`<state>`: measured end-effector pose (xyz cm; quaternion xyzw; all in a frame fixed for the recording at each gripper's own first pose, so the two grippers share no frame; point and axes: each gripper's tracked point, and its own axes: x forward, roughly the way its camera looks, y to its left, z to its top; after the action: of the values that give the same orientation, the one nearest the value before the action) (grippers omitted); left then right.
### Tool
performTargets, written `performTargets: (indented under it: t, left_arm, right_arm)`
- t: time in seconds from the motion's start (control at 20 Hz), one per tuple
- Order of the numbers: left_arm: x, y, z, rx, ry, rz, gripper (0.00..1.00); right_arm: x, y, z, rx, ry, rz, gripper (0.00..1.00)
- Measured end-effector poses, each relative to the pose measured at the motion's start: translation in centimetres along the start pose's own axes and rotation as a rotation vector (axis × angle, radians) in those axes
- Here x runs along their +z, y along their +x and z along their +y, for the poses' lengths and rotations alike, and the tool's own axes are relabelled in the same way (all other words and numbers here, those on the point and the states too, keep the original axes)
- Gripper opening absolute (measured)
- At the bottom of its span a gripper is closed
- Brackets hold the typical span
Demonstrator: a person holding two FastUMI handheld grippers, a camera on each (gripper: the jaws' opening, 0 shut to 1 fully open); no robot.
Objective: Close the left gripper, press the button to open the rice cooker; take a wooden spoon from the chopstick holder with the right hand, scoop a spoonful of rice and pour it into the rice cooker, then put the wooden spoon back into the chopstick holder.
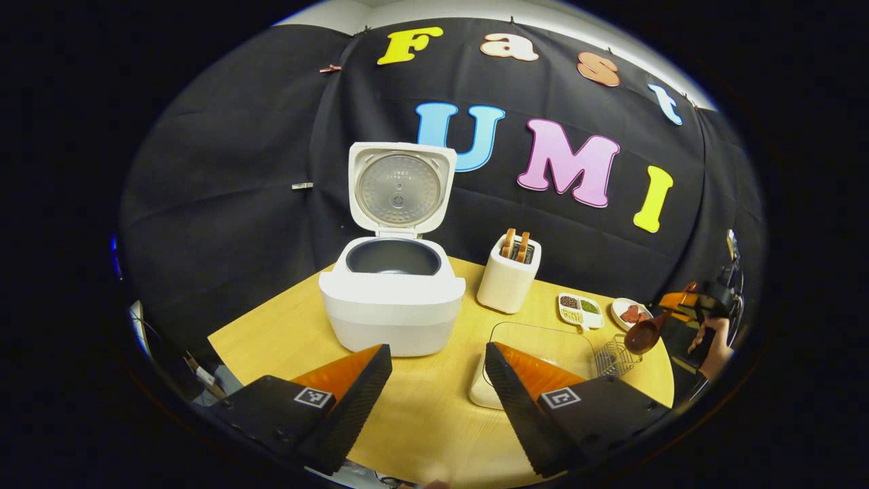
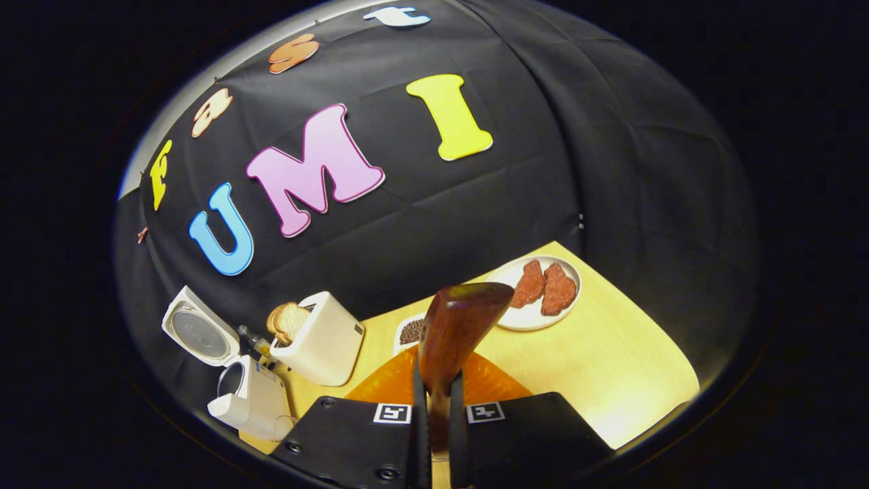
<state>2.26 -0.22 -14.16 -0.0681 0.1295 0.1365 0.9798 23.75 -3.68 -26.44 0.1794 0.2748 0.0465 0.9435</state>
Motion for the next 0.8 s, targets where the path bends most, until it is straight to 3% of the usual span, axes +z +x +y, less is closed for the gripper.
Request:
performTargets:
  t: [0.25, 0.55, 0.7, 0.75, 0.8]
  left_arm:
    - [-0.6, -1.8, 0.5, 0.043, -0.038, -0.005, 0.96]
    - [0.5, -2.9, 3.5, 0.115, -0.086, -0.037, 0.96]
    - [2.2, -2.7, 4.8, 0.133, -0.079, -0.066, 0.96]
    - [3.1, -2.5, 5.3, 0.139, -0.071, -0.080, 0.96]
    - [4.2, -2.4, 5.6, 0.141, -0.061, -0.098, 0.96]
  right_arm:
    - [-4.4, 1.7, -0.7, -0.015, 0.001, 0.091, 0.15]
    - [-6.0, 2.9, -2.0, -0.057, 0.015, 0.109, 0.17]
    - [-6.4, 1.8, -1.2, -0.023, 0.033, 0.113, 0.17]
    - [-6.5, 1.3, -1.1, -0.017, 0.030, 0.117, 0.28]
    - [-6.7, 0.8, -1.1, -0.016, 0.021, 0.120, 0.49]
